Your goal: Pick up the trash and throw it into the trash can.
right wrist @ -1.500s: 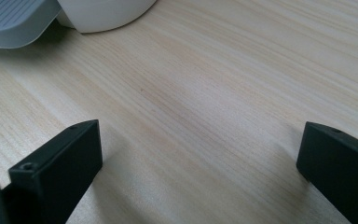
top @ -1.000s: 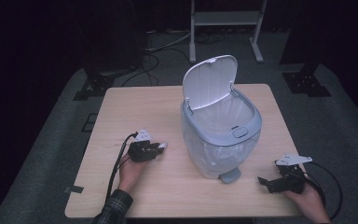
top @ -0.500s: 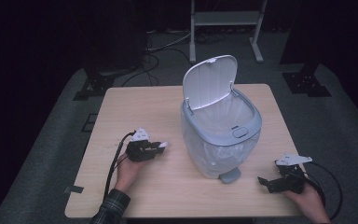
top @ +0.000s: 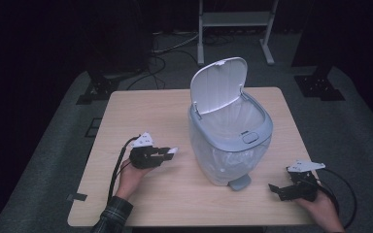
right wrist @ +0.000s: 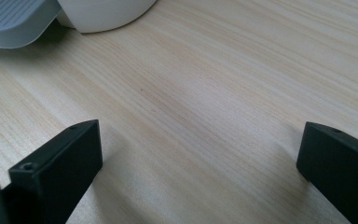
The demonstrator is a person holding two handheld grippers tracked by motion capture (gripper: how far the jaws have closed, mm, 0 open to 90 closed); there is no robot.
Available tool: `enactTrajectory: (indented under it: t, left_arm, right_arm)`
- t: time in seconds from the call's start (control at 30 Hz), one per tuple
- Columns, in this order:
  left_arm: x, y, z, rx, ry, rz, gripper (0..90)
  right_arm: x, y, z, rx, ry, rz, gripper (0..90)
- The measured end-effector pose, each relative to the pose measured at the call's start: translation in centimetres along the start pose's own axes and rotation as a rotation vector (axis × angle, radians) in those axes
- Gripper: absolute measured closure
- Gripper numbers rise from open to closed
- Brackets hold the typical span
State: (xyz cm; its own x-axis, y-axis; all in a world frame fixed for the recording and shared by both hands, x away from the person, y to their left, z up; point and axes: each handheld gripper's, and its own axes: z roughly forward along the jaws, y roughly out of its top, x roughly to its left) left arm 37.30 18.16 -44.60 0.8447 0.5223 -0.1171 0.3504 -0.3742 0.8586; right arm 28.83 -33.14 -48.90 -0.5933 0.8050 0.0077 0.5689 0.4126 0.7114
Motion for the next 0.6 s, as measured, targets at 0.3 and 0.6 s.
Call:
enactTrajectory:
  t: [0.3,0.6]
  left_arm:
    - [-0.3,0.9,-1.2,-0.03,-0.053,0.013,67.2]
    - [-0.8,1.9,-1.9,-0.049,-0.09,0.03,67.1]
  right_arm:
    - [0.0,0.0,0.0,0.0,0.0,0.0,0.0]
    - [0.0,0.0,0.0,0.0,0.0,0.0,0.0]
